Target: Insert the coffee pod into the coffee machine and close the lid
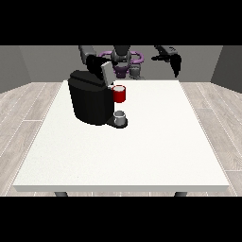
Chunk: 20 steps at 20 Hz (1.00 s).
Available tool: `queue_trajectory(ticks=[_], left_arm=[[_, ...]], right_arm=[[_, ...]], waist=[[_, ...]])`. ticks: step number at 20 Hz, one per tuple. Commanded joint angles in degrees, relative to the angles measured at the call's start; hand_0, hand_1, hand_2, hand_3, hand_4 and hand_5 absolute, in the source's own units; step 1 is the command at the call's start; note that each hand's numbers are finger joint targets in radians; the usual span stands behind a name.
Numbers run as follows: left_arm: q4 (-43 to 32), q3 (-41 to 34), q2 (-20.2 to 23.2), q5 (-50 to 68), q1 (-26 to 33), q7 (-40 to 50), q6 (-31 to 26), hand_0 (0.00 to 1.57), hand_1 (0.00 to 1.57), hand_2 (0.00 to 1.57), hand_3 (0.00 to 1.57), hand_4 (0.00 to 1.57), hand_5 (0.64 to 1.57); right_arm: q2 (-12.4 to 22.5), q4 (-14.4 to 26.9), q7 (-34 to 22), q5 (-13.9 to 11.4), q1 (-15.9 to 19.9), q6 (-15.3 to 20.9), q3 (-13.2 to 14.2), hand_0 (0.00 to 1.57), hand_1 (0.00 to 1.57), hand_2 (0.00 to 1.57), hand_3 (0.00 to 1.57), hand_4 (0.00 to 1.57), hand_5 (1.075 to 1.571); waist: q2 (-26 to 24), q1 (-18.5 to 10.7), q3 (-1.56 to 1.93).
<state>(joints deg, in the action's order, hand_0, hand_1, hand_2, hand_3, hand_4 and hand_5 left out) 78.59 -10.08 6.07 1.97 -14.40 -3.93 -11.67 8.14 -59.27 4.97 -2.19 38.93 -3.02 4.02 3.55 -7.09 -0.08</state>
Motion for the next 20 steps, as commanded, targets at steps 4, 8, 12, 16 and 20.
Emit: queue_trajectory(ticks=[4,8,12,16,20], left_arm=[[-2.0,-0.8,0.7,0.4,0.0,-0.7,0.8,0.00,0.00,0.00,0.00,0.16,1.571],[-2.2,-1.2,1.4,1.3,-1.1,-0.1,0.7,0.00,0.00,0.00,0.00,0.16,1.571],[-5.0,-0.5,0.5,-0.6,-2.3,-4.7,2.4,0.00,0.00,0.00,0.00,0.17,1.571],[0.0,2.6,0.0,-0.3,0.7,-0.6,0.6,0.00,0.00,0.00,0.00,0.00,1.571],[-0.7,2.2,-0.8,-0.7,0.6,-2.3,2.5,0.00,0.00,0.00,0.00,0.20,1.571]], right_arm=[[-1.4,0.7,-3.5,-2.9,4.3,-0.1,-3.0,0.00,0.00,0.00,0.00,0.00,1.571],[-1.8,1.4,-1.0,-5.0,5.2,0.4,-3.9,0.00,0.00,0.00,0.00,0.12,1.571],[-2.3,1.5,-2.8,-6.1,9.1,0.5,-4.2,0.00,0.00,0.00,0.00,0.11,1.571],[-4.5,3.1,-2.5,-4.6,7.2,1.1,-2.9,0.00,0.00,0.00,0.00,0.12,1.571],[-5.8,1.0,0.0,-3.7,5.8,-2.6,-4.6,0.00,0.00,0.00,0.00,0.13,1.571]], waist=[[-0.5,-0.1,0.07],[0.0,-0.4,0.07],[2.0,0.7,0.07],[-2.3,-1.4,0.08],[-3.1,0.8,0.08]])
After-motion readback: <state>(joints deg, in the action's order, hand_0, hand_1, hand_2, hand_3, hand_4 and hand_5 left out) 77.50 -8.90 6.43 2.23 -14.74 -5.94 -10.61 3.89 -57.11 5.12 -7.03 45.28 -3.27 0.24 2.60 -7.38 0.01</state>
